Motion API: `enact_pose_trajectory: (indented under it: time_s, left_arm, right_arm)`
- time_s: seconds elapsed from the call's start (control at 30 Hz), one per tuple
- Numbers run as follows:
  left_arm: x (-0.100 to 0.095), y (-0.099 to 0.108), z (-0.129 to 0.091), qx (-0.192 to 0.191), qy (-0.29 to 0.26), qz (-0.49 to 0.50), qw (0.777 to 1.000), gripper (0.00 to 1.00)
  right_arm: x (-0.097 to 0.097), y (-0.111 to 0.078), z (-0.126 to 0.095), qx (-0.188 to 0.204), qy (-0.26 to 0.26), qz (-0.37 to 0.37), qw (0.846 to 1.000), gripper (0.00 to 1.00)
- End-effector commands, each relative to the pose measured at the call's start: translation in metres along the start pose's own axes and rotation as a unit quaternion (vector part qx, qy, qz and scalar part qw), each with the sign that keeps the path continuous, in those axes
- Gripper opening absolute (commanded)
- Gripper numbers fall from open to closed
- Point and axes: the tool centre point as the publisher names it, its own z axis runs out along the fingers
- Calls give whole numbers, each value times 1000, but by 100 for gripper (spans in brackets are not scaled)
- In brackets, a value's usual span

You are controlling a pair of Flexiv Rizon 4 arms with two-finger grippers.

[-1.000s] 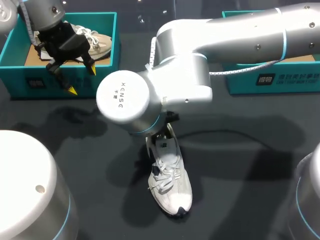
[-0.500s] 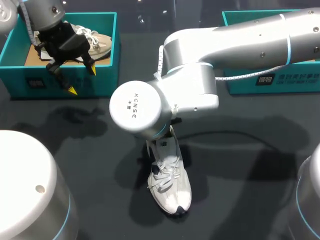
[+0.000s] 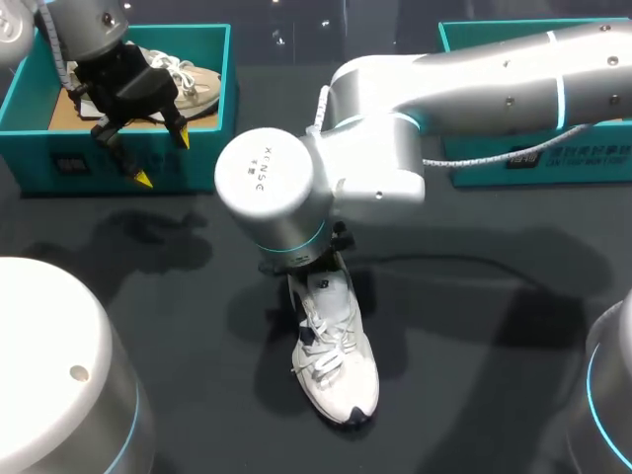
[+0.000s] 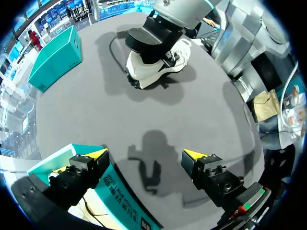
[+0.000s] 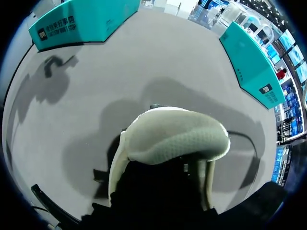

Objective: Take the shoe out of the shoebox, open the shoe tongue, remove and reinsert the insole, then place the shoe into the shoebox

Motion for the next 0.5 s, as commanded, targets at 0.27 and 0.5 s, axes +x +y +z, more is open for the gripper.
enact_pose_trajectory:
  time_s: [0.27,0.5]
  left_arm:
    - [0,0,0,-1,1,0,1000,100]
    - [0,0,0,-1,1,0,1000,100]
  right_arm:
    - [-21,-9,-25,28,7,-10,1000,0]
    - [-11,-9,-26,28,29,-21,999,0]
